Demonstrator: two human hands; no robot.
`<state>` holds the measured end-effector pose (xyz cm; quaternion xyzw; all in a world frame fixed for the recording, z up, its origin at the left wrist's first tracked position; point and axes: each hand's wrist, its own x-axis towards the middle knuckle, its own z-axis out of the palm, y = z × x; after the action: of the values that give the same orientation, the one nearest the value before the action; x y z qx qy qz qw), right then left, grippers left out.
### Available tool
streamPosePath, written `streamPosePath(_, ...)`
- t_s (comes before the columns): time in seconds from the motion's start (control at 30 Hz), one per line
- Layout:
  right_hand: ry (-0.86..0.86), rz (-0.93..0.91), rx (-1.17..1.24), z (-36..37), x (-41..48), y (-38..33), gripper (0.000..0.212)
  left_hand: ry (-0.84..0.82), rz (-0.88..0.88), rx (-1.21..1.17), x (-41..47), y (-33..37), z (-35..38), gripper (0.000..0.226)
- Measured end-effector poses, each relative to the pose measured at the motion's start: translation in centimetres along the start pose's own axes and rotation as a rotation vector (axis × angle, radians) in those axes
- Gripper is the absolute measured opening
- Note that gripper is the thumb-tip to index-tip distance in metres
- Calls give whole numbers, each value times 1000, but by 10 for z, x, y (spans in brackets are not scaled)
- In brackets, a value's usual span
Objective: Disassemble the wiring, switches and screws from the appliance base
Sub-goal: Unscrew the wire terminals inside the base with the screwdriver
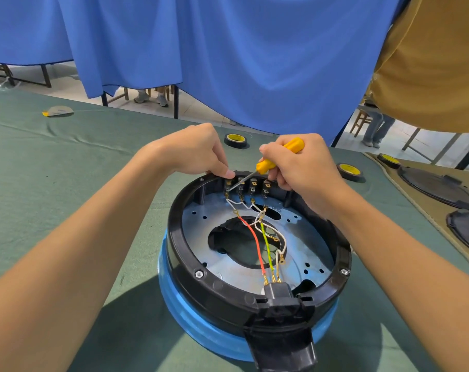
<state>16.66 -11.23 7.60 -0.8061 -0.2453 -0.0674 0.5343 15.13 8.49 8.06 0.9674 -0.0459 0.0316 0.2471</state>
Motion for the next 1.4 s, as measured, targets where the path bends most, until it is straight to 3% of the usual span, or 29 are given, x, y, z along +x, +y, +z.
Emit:
streamPosePath(0.17, 30, 145, 134, 14, 23, -5, 41, 14, 43, -13, 0, -2, 1, 12)
streamPosePath(0.4, 47, 299, 179, 22, 39, -6, 31, 1, 43, -26, 2, -4, 1, 15)
streamPosePath(0.63, -29, -6, 51, -3, -2, 7, 38, -22, 43, -40, 1, -4, 2, 20)
streamPosePath(0.87, -189, -129, -99, -21, -29, 6, 18, -18, 31, -56, 1, -6, 1, 18)
streamPosePath(1.07, -124, -542, -430, -14, -48, 7, 10, -10, 17, -71, 2, -7, 2, 20)
streamPosePath(1.2, -3, -524, -416, -18, -50, 5, 10, -25, 14, -87, 2, -8, 2, 19)
streamPosePath(1.4, -29, -486, -419, -13, -49, 4, 12, -23, 12, -116, 0, -7, 1, 19)
